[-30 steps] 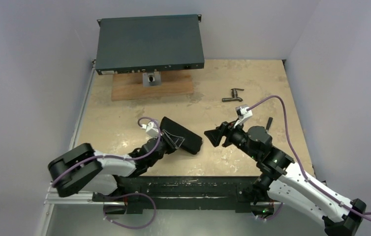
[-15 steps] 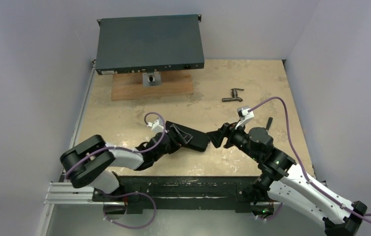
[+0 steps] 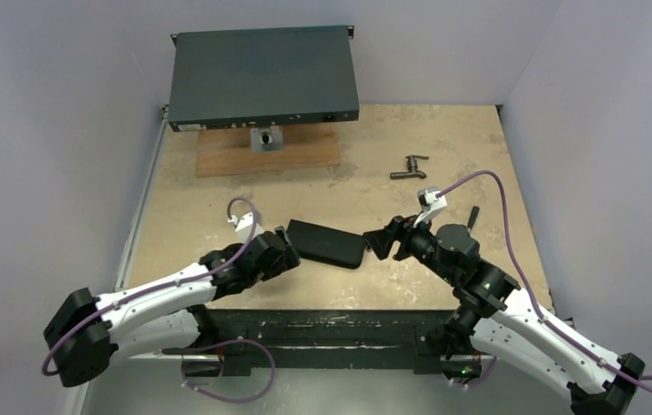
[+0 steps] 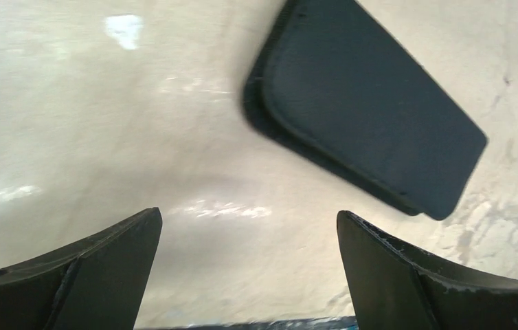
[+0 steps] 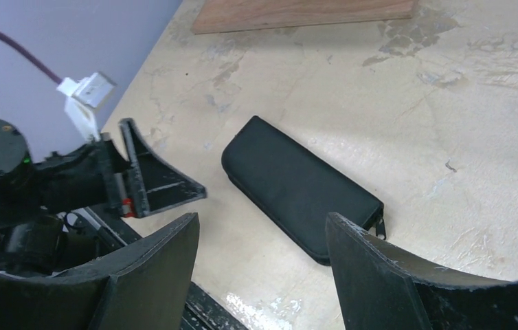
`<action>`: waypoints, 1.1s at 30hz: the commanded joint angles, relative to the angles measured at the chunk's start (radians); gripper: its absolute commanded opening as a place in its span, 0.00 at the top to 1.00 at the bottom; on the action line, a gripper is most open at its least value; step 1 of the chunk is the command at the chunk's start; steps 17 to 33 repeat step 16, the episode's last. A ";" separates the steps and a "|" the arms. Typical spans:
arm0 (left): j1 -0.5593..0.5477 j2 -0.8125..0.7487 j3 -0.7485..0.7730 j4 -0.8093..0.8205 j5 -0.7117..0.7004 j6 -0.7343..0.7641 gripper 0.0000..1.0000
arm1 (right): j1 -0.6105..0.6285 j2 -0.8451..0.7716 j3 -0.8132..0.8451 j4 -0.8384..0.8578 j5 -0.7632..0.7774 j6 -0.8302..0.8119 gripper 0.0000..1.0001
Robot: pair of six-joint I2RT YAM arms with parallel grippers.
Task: Sort the hair-cutting tools
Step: Place the hairdressing tool bag at the center of the board, then reset both arms
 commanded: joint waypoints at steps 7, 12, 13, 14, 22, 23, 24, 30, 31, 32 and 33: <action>0.003 -0.338 0.010 -0.452 -0.249 0.019 0.00 | -0.001 -0.029 -0.070 0.028 0.052 -0.011 0.32; 0.002 -0.373 0.038 -0.525 -0.322 0.004 0.00 | -0.001 -0.100 -0.117 0.052 0.084 0.005 0.30; 0.003 -0.378 0.042 -0.525 -0.328 0.010 0.00 | -0.001 -0.124 -0.119 0.054 0.091 0.010 0.29; 0.003 -0.384 0.044 -0.527 -0.336 0.011 0.00 | -0.001 -0.138 -0.122 0.057 0.114 0.016 0.28; 0.003 -0.397 0.051 -0.541 -0.355 0.003 0.00 | -0.001 -0.156 -0.120 0.050 0.184 0.042 0.25; 0.003 -0.397 0.051 -0.541 -0.355 0.003 0.00 | -0.001 -0.156 -0.120 0.050 0.184 0.042 0.25; 0.003 -0.397 0.051 -0.541 -0.355 0.003 0.00 | -0.001 -0.156 -0.120 0.050 0.184 0.042 0.25; 0.003 -0.397 0.051 -0.541 -0.355 0.003 0.00 | -0.001 -0.156 -0.120 0.050 0.184 0.042 0.25; 0.003 -0.397 0.051 -0.541 -0.355 0.003 0.00 | -0.001 -0.156 -0.120 0.050 0.184 0.042 0.25; 0.003 -0.397 0.051 -0.541 -0.355 0.003 0.00 | -0.001 -0.156 -0.120 0.050 0.184 0.042 0.25; 0.003 -0.397 0.051 -0.541 -0.355 0.003 0.00 | -0.001 -0.156 -0.120 0.050 0.184 0.042 0.25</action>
